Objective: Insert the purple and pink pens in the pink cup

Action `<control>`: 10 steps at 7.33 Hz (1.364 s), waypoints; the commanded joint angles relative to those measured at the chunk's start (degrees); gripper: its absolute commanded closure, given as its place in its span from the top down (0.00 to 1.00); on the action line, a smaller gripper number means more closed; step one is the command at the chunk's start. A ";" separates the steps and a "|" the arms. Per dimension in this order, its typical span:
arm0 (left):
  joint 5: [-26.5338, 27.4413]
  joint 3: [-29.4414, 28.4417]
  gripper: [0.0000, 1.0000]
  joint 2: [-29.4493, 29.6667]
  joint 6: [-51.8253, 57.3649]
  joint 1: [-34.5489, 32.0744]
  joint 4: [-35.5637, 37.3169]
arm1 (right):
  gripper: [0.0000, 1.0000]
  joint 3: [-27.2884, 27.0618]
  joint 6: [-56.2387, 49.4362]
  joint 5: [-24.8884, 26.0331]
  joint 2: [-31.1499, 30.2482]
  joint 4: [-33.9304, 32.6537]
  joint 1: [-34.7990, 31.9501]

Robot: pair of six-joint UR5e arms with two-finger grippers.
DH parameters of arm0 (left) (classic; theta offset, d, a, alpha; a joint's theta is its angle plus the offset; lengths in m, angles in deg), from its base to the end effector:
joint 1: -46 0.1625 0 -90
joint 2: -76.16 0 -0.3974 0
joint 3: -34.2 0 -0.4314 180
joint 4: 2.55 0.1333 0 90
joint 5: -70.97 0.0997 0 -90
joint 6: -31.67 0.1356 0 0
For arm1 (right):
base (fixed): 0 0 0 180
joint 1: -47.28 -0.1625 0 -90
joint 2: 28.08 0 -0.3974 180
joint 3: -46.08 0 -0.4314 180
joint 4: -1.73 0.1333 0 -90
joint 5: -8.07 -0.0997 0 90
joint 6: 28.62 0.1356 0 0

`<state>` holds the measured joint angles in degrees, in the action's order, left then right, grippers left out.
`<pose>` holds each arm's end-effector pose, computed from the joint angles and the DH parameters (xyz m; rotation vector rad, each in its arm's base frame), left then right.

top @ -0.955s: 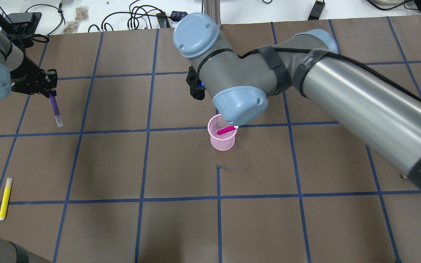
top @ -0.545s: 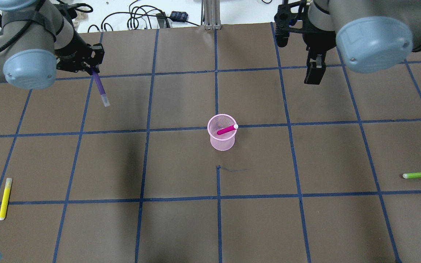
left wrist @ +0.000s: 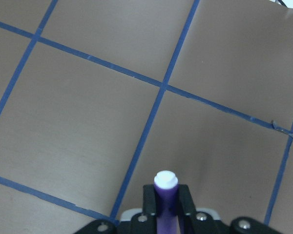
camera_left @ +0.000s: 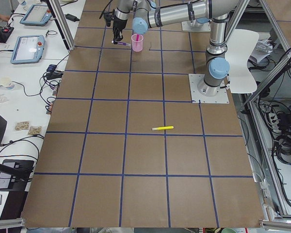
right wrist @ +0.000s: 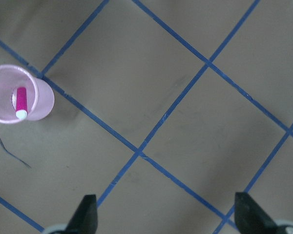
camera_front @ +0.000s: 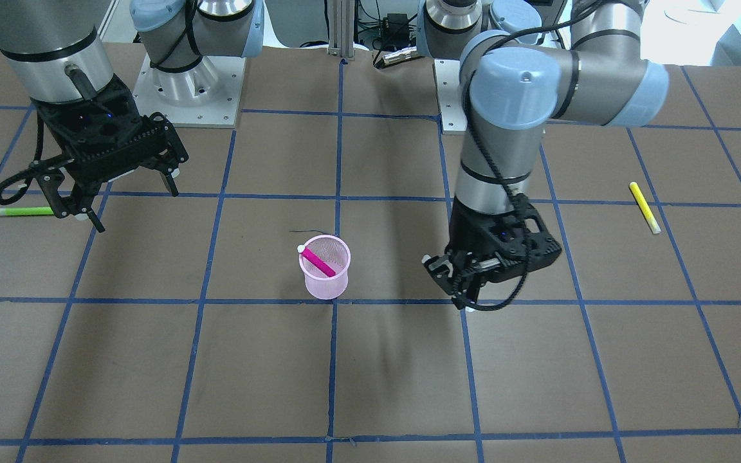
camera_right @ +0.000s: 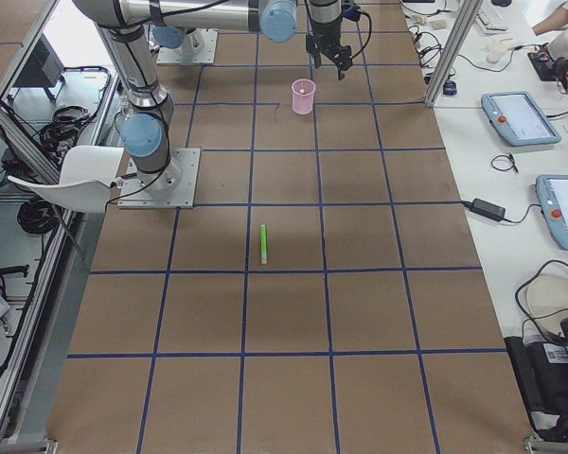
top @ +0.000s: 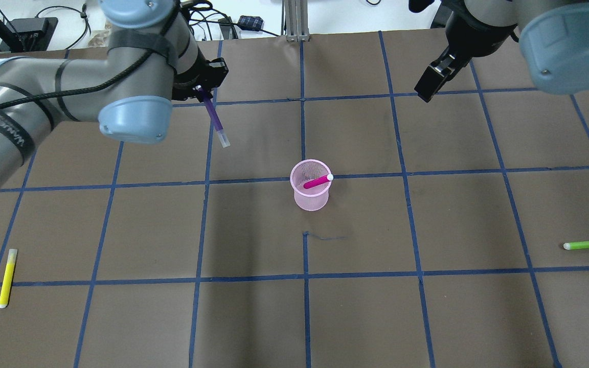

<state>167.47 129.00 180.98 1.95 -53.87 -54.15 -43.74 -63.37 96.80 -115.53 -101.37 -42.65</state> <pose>-0.2269 -0.6160 0.3064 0.5611 -3.0383 0.5401 0.1356 -0.5721 0.4270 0.9250 -2.9518 0.2875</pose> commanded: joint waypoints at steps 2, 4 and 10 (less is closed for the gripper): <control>3.08 1.08 0.00 0.73 -11.20 -9.45 1.32 | 1.00 0.09 32.02 -0.32 -2.54 4.30 -1.38; 4.12 2.67 0.00 1.26 -14.81 -12.18 4.91 | 1.00 0.09 35.80 -0.05 -2.90 6.22 -1.39; 5.27 3.64 0.00 5.30 -17.03 -15.36 5.90 | 1.00 0.09 35.98 0.39 -2.90 5.10 -1.38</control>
<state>172.64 132.64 185.49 -14.96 -68.85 -48.26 -43.83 -27.69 97.11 -118.25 -96.28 -43.96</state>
